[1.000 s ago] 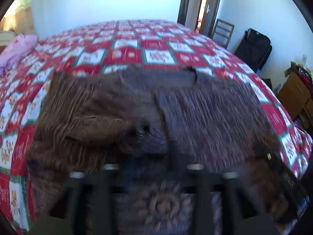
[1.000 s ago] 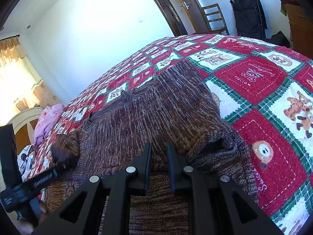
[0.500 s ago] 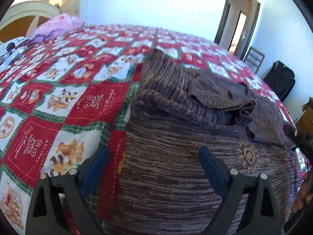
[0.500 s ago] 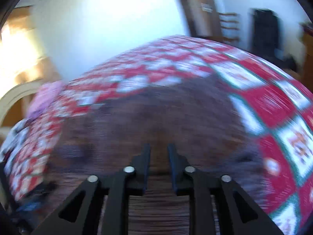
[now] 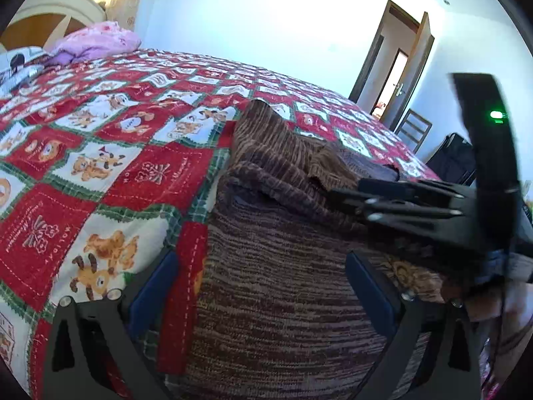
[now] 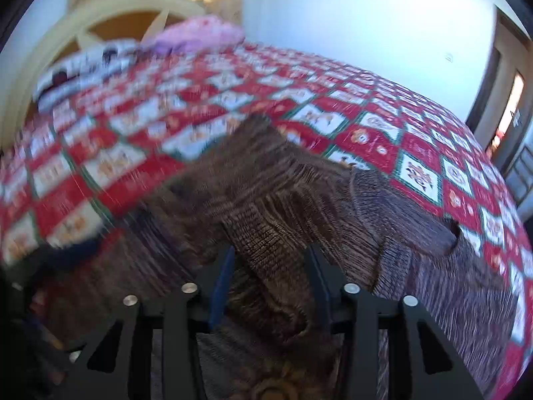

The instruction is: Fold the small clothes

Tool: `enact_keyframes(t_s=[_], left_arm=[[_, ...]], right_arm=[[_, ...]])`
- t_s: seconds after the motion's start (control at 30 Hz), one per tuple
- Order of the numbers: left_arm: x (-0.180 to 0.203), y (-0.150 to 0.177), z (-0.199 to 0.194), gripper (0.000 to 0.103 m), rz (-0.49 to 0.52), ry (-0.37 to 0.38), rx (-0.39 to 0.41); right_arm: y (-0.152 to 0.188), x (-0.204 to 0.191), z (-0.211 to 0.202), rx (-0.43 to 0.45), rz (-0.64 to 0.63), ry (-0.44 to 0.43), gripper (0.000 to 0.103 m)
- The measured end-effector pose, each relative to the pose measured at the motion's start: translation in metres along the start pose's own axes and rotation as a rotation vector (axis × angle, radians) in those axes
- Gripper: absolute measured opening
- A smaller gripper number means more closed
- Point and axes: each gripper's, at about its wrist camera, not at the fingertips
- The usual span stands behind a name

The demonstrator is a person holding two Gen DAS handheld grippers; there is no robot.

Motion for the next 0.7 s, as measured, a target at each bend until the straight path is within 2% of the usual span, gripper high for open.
enact_keyframes(t_s=[0.1, 0.17, 0.2, 0.23, 0.3, 0.4, 0.43, 0.53, 0.57, 0.7], left_arm=[[-0.002, 0.001, 0.000, 0.103, -0.003, 0.005, 0.003], [-0.004, 0.001, 0.000, 0.103, -0.008, 0.016, 0.008], [-0.003, 0.001, 0.000, 0.103, -0.006, 0.014, 0.007], [-0.004, 0.001, 0.001, 0.103, -0.005, 0.012, 0.007], [-0.004, 0.001, 0.001, 0.103, 0.000, 0.007, 0.005], [-0.004, 0.001, 0.001, 0.103, -0.002, 0.010, 0.007], [-0.004, 0.001, 0.001, 0.103, 0.000, 0.008, 0.006], [-0.003, 0.001, 0.002, 0.103, 0.007, 0.001, 0.004], [-0.003, 0.001, 0.002, 0.103, 0.008, 0.000, 0.003], [-0.002, 0.001, 0.003, 0.103, 0.009, -0.001, 0.003]], right_arm=[[0.006, 0.004, 0.007, -0.021, -0.033, -0.016, 0.044], [0.006, 0.008, 0.006, -0.029, -0.014, -0.047, 0.034], [0.006, 0.011, 0.006, -0.034, 0.002, -0.050, 0.021], [0.006, 0.013, 0.006, -0.035, 0.019, -0.045, 0.012], [0.005, 0.024, 0.000, -0.019, 0.108, -0.067, 0.010], [0.006, 0.064, -0.021, 0.078, 0.396, -0.182, 0.010], [0.012, 0.087, -0.030, 0.122, 0.548, -0.247, 0.010], [0.032, 0.133, -0.033, 0.185, 0.841, -0.369, 0.012], [0.039, 0.143, -0.029, 0.175, 0.896, -0.367, 0.012], [0.055, 0.166, -0.025, 0.151, 0.940, -0.137, 0.012]])
Point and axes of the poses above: each gripper's, at about its wrist camera, not at the fingertips, and z roughly the way its jaws point, x to its right, y to its underside, and after that the axes turned 13 degrees about z, right-handed
